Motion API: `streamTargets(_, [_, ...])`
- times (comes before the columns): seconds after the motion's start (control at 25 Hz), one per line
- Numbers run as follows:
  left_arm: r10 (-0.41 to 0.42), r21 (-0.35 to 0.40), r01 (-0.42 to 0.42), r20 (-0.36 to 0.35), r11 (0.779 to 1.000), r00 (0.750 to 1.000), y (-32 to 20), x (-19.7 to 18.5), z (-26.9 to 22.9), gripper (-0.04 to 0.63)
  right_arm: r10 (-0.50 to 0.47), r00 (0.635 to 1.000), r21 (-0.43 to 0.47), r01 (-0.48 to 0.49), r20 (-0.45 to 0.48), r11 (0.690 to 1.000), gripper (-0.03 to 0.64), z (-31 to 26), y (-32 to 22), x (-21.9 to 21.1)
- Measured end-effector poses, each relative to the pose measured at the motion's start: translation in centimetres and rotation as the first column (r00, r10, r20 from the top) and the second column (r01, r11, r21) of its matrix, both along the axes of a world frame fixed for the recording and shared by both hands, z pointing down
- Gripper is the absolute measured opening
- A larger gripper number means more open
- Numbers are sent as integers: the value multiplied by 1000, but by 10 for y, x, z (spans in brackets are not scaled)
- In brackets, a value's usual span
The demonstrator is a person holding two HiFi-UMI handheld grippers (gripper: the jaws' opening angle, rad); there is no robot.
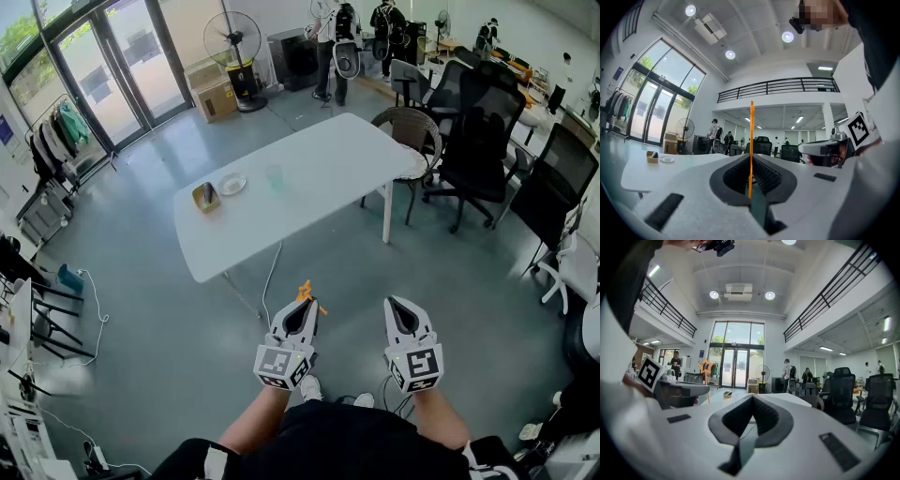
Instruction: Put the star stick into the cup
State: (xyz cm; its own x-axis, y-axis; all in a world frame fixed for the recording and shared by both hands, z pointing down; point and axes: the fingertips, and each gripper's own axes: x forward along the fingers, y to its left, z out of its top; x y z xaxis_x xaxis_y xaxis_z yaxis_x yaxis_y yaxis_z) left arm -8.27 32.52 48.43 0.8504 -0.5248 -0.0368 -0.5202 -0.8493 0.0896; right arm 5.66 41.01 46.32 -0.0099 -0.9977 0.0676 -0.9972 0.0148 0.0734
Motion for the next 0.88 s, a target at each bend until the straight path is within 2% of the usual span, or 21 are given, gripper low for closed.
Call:
streamTargets(0.36, [15, -11, -15, 3, 1000, 1000, -1, -23, 3, 26, 10, 1000, -9, -10, 6, 1000, 2, 0, -3, -22])
streamTargets(0.56, [35, 4, -35, 5, 999, 999, -18, -42, 2, 26, 40, 998, 9, -40, 45, 999, 3, -3, -24, -38])
streamTargets(0.88, [57, 31, -57, 2, 998, 998, -55, -73, -2, 26, 85, 995, 12, -86, 51, 996, 5, -7, -58, -62])
